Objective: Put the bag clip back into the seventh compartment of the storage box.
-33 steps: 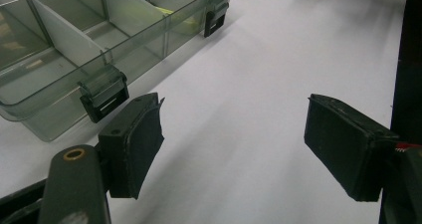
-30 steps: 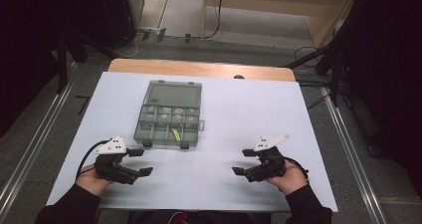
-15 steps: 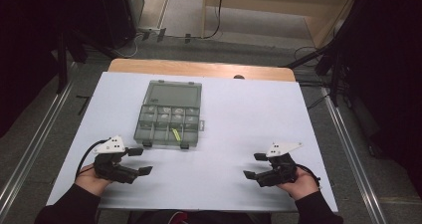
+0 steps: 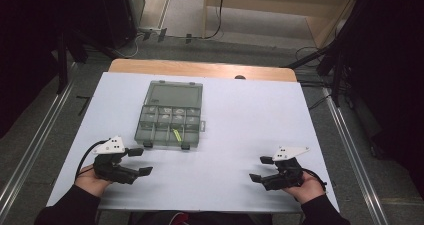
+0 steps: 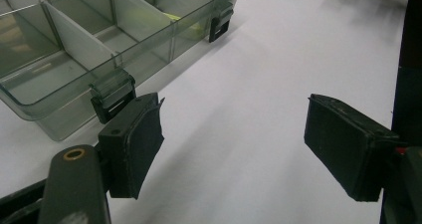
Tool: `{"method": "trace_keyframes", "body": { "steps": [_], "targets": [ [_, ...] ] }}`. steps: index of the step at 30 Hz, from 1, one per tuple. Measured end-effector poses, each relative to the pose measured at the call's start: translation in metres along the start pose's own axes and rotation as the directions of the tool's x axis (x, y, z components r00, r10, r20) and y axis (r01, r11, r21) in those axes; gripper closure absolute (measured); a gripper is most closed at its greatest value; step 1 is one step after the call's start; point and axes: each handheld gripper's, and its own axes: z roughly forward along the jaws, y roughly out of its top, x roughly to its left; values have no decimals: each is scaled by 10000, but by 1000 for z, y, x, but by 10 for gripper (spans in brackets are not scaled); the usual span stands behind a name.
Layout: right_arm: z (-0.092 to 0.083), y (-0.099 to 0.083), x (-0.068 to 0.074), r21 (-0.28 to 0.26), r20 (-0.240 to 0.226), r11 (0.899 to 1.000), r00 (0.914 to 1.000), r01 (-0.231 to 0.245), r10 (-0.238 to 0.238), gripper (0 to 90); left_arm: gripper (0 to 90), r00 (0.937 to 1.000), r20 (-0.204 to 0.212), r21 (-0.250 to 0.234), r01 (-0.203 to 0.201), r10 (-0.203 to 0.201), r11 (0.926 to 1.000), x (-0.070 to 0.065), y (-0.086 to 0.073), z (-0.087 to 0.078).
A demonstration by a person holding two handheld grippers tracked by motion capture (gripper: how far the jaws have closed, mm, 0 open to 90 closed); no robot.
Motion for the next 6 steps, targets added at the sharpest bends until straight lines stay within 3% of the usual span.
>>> {"method": "trace_keyframes", "body": {
  "steps": [6],
  "targets": [
    [1, 0, 0, 48, -74, 10000, 10000, 5, -5, 237, 223, 10000, 7, 2, -14, 14, 10000, 0, 0, 0]
  ]
}}
